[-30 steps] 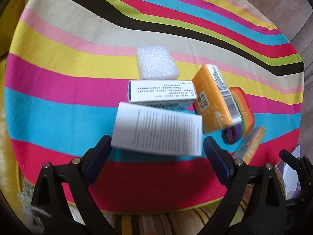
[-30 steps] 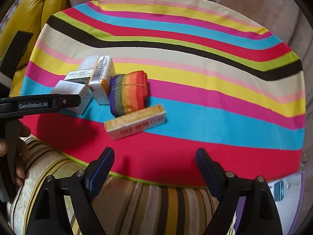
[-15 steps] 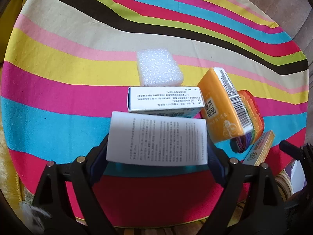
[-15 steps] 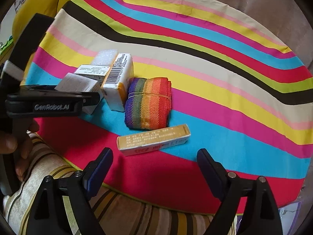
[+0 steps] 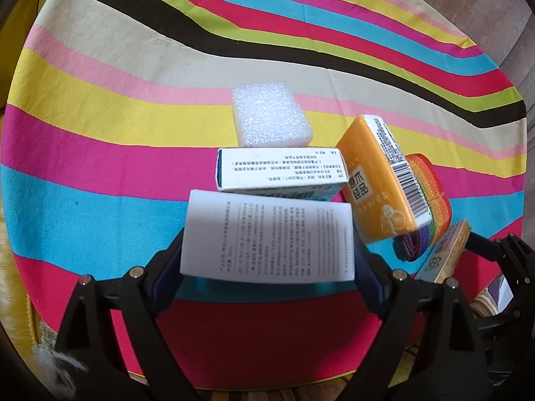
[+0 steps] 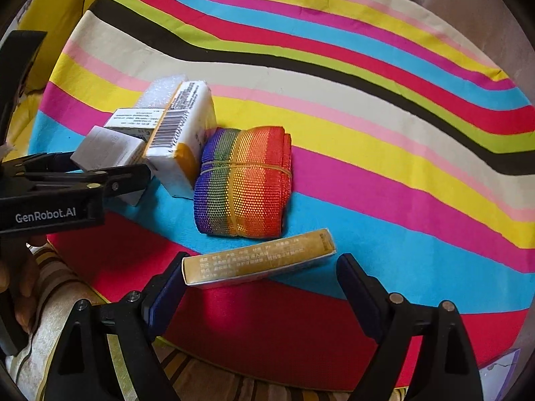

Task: Organize objects
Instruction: 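Grasp the white printed box with the left gripper while the right approaches the gold box, then close the right gripper on the gold box, then carry the white printed box and gold box over the purple box, then open both grippers to drop the boxes into the purple box, then withdraw both grippers from the purple box back toward the table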

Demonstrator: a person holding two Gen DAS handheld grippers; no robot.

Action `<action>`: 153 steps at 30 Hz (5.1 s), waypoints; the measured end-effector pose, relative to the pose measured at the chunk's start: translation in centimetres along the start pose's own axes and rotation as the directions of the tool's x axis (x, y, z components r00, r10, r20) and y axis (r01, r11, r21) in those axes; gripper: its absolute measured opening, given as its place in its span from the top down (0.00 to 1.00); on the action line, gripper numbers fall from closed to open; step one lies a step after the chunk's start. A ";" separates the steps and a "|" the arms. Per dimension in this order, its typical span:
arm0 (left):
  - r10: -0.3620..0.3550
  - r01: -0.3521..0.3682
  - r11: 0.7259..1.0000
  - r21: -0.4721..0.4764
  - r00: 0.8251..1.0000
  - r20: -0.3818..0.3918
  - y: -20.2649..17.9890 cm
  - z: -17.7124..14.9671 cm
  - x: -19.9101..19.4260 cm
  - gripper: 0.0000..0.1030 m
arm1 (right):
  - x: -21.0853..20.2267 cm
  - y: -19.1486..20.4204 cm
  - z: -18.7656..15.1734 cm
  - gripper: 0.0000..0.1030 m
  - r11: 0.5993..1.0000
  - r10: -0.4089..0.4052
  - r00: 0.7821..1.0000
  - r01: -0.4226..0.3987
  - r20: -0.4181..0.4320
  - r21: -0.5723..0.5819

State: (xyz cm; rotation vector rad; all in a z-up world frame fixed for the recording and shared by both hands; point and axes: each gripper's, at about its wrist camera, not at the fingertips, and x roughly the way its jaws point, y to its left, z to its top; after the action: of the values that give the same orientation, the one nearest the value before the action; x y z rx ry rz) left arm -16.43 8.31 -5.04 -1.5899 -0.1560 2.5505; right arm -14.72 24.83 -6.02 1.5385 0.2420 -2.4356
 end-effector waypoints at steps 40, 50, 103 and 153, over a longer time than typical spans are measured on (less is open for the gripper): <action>-0.126 0.131 0.982 -0.135 0.991 0.047 -1.1 -4.4 -4.7 0.14 | -2.0 -2.7 0.1 0.01 0.941 0.143 0.987 -0.112 0.074 -0.318; -0.125 0.127 0.984 -0.128 0.992 0.026 -1.2 -4.2 -3.9 0.14 | 0.9 -1.5 1.0 0.17 0.918 0.164 0.986 -0.149 0.011 -0.369; -0.302 0.310 0.894 0.325 0.950 -0.076 -25.5 -10.1 -7.6 0.14 | -13.8 -17.8 -20.8 0.20 0.741 -0.332 0.943 0.272 -0.018 0.614; -0.382 0.387 0.894 0.224 0.922 -0.067 -21.8 -9.7 -8.4 0.06 | -14.9 -16.8 -20.7 0.04 0.723 -0.333 0.942 0.275 -0.029 0.634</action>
State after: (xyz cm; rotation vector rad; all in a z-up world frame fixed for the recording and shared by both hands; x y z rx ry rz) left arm -2.86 28.55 1.56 -1.3417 -0.1454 2.1583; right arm 4.25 48.25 -1.35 1.7334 -0.4363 -3.0464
